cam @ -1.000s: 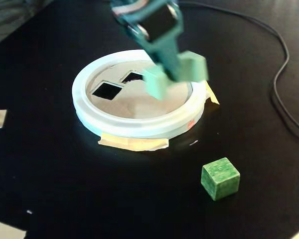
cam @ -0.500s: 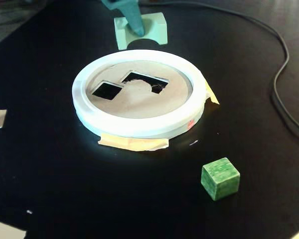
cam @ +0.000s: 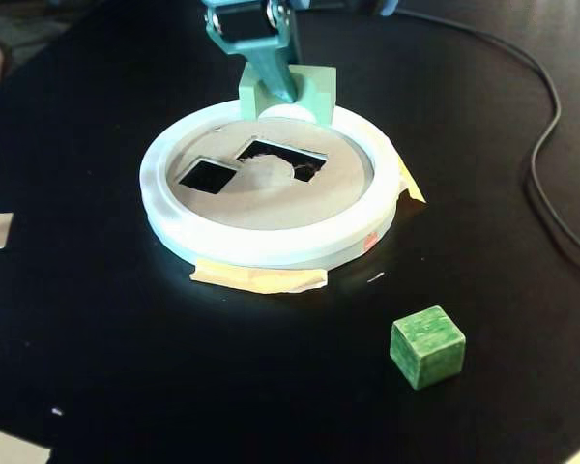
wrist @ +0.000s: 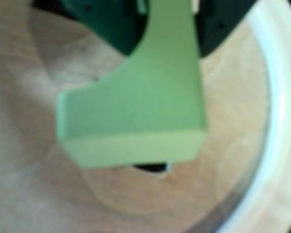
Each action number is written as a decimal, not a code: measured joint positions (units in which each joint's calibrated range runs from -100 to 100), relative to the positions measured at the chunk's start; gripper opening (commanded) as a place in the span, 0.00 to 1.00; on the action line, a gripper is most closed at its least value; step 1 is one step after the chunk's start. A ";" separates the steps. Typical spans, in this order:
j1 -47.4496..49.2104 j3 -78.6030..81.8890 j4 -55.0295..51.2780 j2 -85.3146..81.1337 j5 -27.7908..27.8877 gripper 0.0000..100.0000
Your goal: Pick up the U shape block and drop it in corresponding U shaped hole
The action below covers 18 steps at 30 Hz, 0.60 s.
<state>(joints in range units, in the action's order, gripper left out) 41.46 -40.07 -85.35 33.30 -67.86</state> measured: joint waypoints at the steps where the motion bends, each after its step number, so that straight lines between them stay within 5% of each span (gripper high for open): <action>1: 0.00 0.00 0.00 0.09 -0.10 0.01; 18: 4.20 0.00 0.10 6.24 -6.54 0.01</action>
<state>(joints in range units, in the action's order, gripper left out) 45.65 -40.07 -85.26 39.55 -74.41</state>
